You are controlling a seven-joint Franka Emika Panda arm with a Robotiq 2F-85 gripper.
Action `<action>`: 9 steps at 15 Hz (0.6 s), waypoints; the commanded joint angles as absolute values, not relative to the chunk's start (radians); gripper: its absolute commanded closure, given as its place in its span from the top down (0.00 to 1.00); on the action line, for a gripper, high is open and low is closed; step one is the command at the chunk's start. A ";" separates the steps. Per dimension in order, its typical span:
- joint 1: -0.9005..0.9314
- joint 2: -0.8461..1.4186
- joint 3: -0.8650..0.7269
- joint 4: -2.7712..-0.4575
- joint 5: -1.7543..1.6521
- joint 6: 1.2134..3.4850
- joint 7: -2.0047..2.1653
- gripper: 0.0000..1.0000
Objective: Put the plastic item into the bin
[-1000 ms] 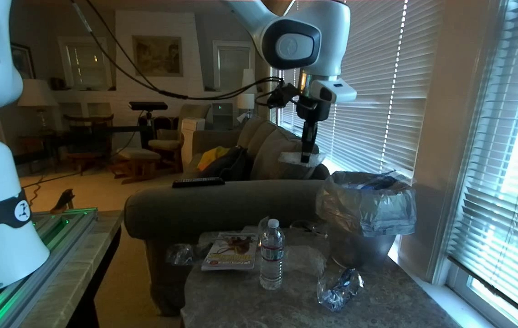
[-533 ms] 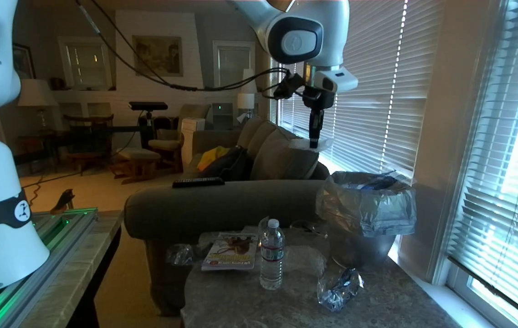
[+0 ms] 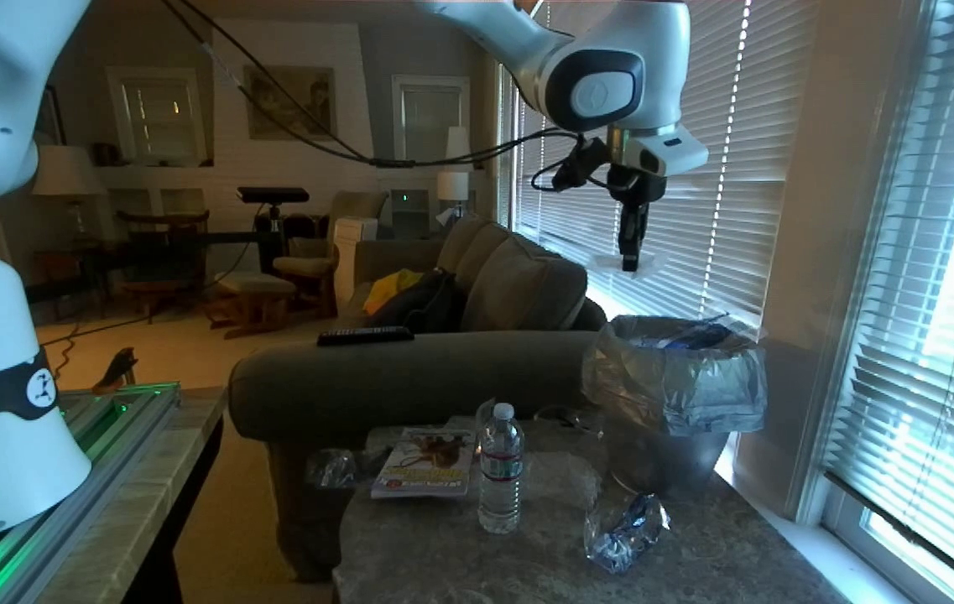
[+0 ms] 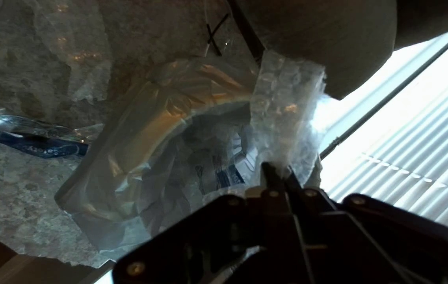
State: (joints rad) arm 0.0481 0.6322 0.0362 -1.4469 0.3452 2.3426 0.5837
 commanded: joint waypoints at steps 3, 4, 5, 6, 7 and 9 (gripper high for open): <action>0.060 0.858 0.018 -1.164 0.348 2.321 0.688 0.01; 0.063 0.885 0.015 -1.138 0.342 2.327 0.698 0.01; 0.064 0.912 0.014 -1.116 0.340 2.339 0.705 0.01; 0.065 0.939 0.011 -1.090 0.335 2.335 0.715 0.01; 0.067 0.966 0.009 -1.067 0.331 2.343 0.722 0.01; 0.070 1.018 0.005 -1.020 0.326 2.352 0.734 0.01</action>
